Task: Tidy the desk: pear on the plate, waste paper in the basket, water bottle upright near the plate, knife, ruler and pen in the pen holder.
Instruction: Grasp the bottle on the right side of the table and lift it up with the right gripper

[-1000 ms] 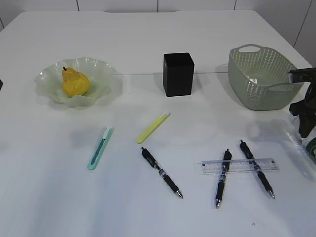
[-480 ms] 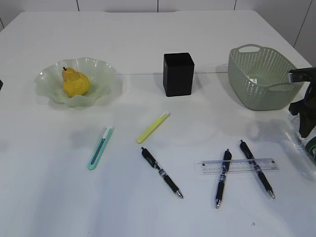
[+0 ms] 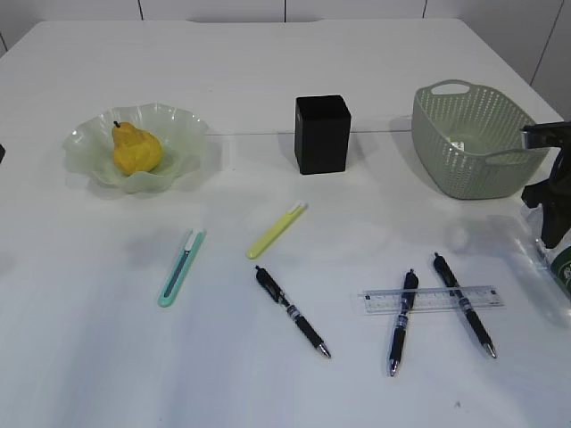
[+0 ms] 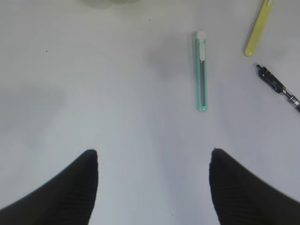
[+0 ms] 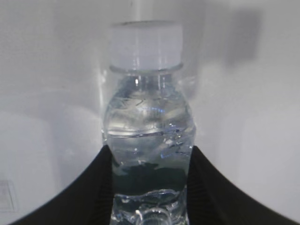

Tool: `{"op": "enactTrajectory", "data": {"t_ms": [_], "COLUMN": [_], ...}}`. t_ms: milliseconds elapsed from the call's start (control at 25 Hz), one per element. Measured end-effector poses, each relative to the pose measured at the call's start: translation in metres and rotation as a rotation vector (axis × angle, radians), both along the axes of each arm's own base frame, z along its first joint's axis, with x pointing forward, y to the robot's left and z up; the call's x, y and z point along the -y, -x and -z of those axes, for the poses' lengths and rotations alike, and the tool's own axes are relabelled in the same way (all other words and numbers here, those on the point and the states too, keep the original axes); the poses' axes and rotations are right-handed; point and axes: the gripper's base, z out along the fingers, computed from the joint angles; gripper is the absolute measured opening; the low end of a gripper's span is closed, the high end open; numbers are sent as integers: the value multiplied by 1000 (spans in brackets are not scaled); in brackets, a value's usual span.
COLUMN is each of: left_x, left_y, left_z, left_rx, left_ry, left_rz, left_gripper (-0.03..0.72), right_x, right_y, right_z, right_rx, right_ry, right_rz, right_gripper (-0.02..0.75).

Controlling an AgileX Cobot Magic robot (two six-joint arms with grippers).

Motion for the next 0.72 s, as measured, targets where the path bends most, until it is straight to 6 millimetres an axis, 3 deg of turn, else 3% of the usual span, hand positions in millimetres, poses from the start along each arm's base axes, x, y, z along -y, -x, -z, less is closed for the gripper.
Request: {"op": "enactTrajectory", "data": {"t_ms": [240,480,720], "left_x": [0,0,0], "left_y": [0,0,0], "left_z": [0,0,0], "left_rx": [0,-2,-2], "left_ry": [0,0,0], "left_rz": [0,0,0], "left_gripper": [527,527,527], "right_x": [-3,-8,-16], "right_y": [1,9,35], "right_z": [-8,-53,-99], "right_rx": [22,120,210], "right_ry": [-33,-62,-82], "right_rz": [22,39,41], "right_gripper": [294,294,295]}}
